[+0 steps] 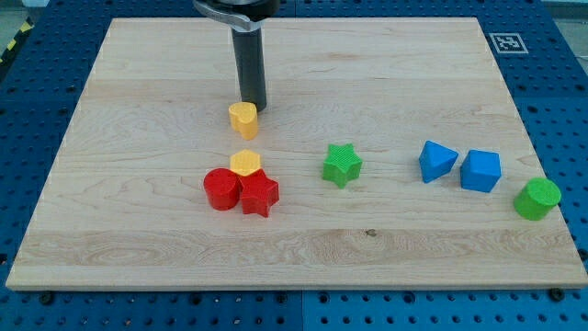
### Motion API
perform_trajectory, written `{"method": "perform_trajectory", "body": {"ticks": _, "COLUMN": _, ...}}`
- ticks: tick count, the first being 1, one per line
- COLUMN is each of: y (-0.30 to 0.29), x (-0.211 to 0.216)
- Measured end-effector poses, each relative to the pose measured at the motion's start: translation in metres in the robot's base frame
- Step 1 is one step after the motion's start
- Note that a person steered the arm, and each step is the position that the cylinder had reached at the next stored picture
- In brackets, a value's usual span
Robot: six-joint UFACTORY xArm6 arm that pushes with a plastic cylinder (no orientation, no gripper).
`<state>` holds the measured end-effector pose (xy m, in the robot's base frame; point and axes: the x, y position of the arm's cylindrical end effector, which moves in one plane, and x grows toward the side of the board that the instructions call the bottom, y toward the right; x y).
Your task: Push the yellow heart to the top of the red circle
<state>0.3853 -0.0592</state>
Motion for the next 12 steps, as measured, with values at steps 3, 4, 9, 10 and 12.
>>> {"method": "perform_trajectory", "body": {"ticks": 3, "y": -0.014, "x": 0.032}}
{"method": "perform_trajectory", "body": {"ticks": 4, "y": -0.045, "x": 0.032}}
{"method": "perform_trajectory", "body": {"ticks": 9, "y": -0.042, "x": 0.077}}
{"method": "perform_trajectory", "body": {"ticks": 10, "y": -0.042, "x": 0.084}}
{"method": "perform_trajectory", "body": {"ticks": 12, "y": -0.044, "x": 0.071}}
